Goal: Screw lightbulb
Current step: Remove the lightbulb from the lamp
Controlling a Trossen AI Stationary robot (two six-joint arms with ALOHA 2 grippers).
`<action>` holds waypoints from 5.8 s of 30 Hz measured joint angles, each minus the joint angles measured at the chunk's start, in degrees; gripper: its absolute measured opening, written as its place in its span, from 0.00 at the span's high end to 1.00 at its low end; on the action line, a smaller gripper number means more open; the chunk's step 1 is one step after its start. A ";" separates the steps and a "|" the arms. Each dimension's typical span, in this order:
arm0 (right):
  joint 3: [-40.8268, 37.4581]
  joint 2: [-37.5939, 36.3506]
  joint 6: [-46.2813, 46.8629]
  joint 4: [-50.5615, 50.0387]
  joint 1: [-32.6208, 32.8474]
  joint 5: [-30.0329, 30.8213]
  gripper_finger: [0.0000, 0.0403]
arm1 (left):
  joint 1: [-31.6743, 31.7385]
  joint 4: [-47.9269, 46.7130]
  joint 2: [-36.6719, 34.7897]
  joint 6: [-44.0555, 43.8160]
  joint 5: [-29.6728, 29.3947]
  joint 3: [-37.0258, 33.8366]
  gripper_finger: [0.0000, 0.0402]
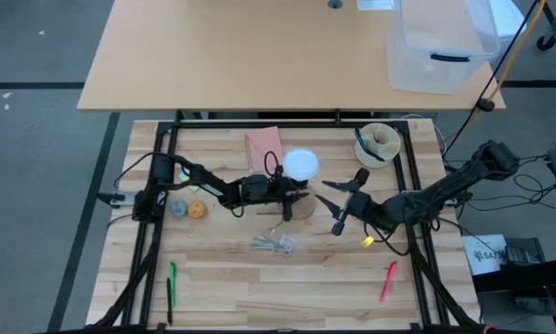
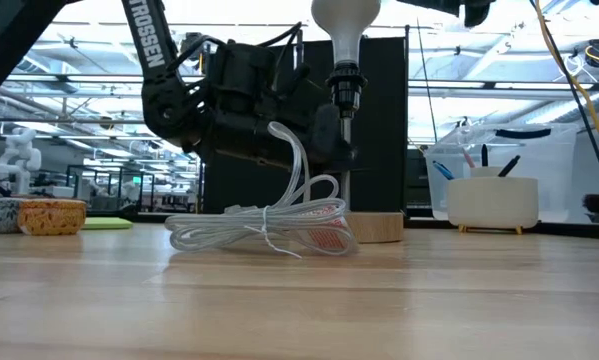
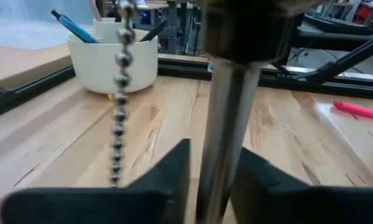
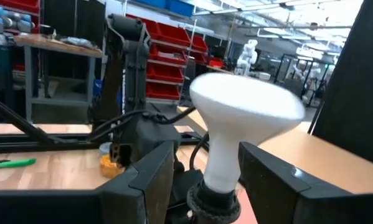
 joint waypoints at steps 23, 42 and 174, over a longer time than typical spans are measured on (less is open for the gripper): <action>0.00 12.65 14.55 9.18 -8.87 -1.43 0.45 | 0.02 -1.28 -0.11 0.29 -0.39 0.07 0.94; 5.94 17.93 12.61 8.98 -15.44 -7.50 0.32 | 0.00 -1.53 -0.10 0.47 -1.35 0.04 0.94; 6.82 -15.84 4.00 -35.68 -34.86 -62.22 0.29 | -0.07 -3.96 -0.04 4.86 25.20 -0.04 0.94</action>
